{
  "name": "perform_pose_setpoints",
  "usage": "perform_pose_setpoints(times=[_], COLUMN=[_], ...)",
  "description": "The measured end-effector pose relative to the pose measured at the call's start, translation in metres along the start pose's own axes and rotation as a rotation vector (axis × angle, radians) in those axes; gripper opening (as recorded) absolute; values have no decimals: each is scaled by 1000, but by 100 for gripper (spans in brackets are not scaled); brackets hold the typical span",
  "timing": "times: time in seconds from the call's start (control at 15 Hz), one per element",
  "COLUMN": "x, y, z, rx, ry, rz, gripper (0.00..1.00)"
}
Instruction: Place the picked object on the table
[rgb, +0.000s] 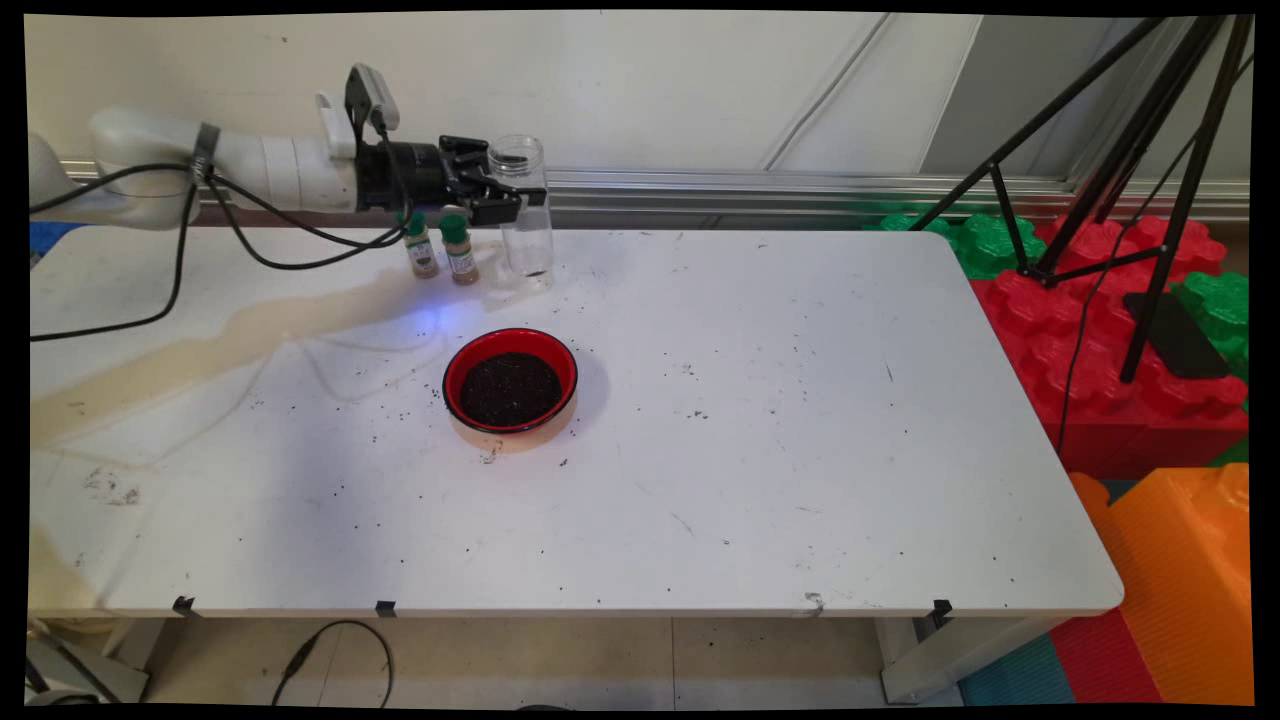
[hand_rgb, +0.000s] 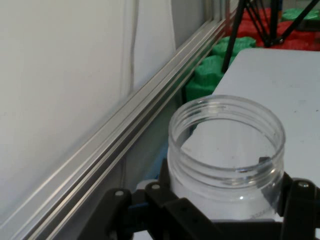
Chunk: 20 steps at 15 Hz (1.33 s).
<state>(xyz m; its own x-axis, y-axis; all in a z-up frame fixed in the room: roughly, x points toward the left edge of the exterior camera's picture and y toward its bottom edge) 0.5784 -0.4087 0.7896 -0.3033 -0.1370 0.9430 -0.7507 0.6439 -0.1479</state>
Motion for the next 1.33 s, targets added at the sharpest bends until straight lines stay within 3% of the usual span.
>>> perform_pose_setpoints(times=[0.4, 1.2, 1.27, 1.33], x=[-16, -31, -32, -32], y=[-4, -7, -8, -8], z=[14, 21, 21, 20], rx=[45, 83, 85, 86], ry=[-24, -51, -52, -53], rz=[-36, -68, -69, -70], gripper=[0, 0, 100, 100])
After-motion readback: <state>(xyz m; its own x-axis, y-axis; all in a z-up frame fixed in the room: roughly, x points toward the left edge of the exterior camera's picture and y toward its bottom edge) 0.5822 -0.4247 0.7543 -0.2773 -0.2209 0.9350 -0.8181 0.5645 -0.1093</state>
